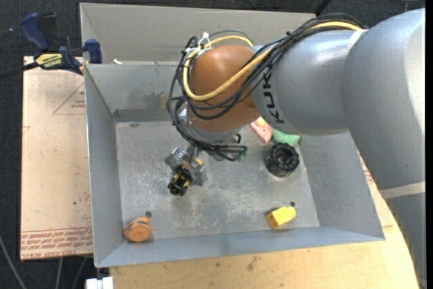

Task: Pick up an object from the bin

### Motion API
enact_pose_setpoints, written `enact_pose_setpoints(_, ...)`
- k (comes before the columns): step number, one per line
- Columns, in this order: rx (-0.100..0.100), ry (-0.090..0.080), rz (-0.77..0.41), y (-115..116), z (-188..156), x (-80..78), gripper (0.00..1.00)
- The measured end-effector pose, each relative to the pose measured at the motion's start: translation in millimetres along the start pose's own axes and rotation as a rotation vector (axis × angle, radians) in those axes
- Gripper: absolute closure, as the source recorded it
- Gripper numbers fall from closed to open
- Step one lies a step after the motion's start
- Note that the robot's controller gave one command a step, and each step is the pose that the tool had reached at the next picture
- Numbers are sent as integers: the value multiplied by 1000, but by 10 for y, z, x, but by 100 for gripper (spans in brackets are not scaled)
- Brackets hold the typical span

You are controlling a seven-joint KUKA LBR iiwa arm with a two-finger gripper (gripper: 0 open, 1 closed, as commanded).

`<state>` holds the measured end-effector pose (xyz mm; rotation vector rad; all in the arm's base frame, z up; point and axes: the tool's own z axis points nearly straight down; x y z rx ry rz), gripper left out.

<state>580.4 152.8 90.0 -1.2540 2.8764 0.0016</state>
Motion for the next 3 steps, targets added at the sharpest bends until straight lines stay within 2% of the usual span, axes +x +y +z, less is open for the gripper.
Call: enact_pose_setpoints(3,1,-1,1,0,-270,-5,100)
